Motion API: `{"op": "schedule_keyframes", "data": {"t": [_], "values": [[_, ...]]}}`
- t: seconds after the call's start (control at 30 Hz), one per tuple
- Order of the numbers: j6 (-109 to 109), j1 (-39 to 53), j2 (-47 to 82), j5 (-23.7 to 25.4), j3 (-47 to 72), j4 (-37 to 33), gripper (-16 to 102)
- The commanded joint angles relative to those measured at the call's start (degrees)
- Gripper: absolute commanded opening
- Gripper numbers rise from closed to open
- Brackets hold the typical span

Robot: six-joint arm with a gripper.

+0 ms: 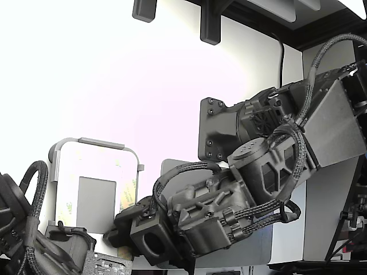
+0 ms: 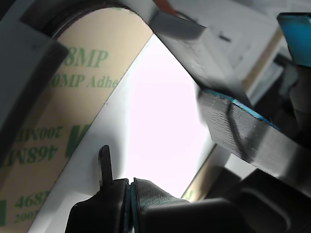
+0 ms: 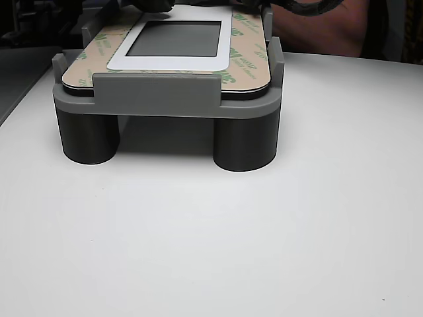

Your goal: Peel off protective film from adhesive tape.

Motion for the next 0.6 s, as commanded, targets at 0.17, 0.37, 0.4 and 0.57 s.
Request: {"op": "schedule_keyframes", "data": {"t": [0.17, 0.37, 0.4, 0.57], "values": [[-0.44, -0.35, 1.23, 0.18, -0.18, -1.14, -10], [-0.44, -0.26, 1.41, 0.18, 0.0, -1.23, -10], [-0.44, -0.26, 1.41, 0.26, 0.0, -1.23, -10], [0.0, -0.18, 1.49, 0.26, 0.0, -0.88, -10]]}}
